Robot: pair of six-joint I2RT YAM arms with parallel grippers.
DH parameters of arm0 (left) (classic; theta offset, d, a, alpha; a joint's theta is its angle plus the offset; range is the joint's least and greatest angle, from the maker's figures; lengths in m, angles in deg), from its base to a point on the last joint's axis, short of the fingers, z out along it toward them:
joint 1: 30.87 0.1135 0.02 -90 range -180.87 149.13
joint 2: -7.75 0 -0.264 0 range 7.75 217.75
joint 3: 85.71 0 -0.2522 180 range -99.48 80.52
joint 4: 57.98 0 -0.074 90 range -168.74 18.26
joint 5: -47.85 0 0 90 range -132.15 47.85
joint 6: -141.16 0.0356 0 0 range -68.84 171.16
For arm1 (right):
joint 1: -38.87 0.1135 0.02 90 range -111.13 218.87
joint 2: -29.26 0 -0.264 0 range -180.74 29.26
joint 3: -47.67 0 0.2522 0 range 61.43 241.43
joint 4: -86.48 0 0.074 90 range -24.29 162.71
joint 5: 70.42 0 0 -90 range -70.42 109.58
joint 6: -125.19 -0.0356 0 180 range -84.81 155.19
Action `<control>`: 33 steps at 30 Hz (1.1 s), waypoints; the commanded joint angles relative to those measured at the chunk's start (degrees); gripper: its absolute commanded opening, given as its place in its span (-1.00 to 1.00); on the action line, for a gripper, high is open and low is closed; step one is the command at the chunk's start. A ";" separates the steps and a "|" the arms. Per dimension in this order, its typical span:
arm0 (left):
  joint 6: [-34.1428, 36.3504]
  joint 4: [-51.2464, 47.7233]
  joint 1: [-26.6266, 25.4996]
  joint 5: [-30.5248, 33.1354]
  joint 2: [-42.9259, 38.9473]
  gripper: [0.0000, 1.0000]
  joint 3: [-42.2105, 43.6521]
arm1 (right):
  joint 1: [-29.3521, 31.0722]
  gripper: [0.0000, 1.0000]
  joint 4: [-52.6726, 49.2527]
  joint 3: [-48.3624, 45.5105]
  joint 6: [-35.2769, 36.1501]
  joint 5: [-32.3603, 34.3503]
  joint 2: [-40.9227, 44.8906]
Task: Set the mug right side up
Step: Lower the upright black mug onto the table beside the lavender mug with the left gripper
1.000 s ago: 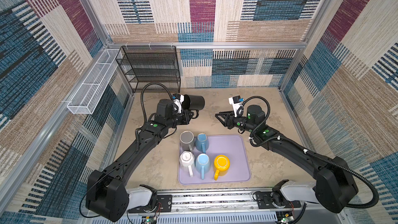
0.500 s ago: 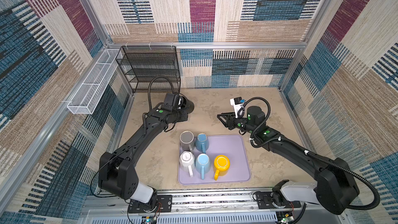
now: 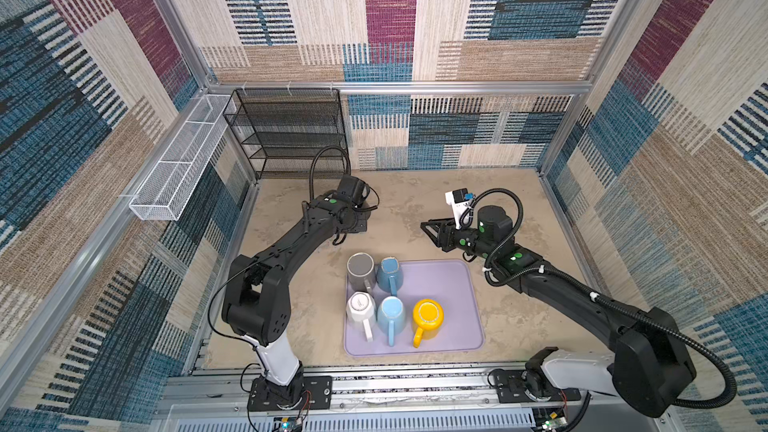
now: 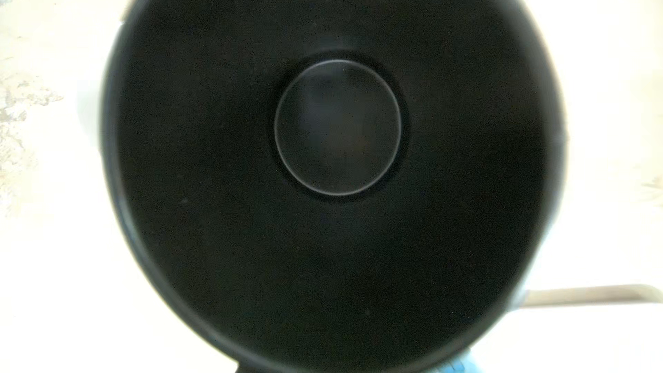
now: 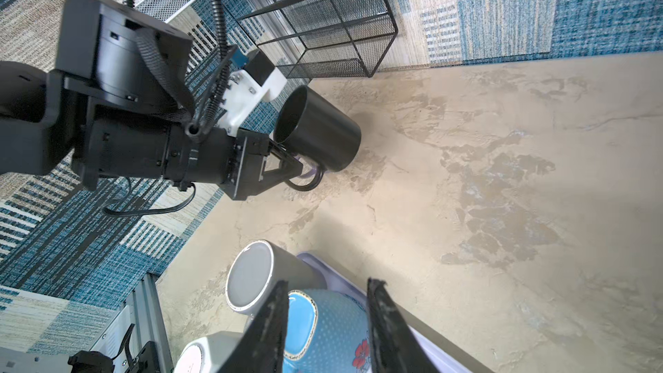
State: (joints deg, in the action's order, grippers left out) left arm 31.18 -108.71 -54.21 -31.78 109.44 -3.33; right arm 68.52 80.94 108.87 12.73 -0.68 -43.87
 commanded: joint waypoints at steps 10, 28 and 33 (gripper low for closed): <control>2.32 -0.43 0.05 3.49 8.43 -1.00 -7.07 | -0.03 -0.22 -0.32 -0.77 0.74 1.72 0.44; 2.67 -2.67 0.07 5.14 14.52 -1.00 -10.96 | -0.21 -0.22 -0.33 -0.97 0.85 1.76 0.09; 2.77 -3.42 0.05 5.53 15.36 -1.00 -11.50 | -0.29 -0.22 -0.32 -1.14 0.86 1.65 0.09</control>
State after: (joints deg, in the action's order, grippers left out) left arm 33.32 -112.95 -54.16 -28.61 124.65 -13.93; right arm 68.26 79.94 107.91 12.97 0.68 -43.80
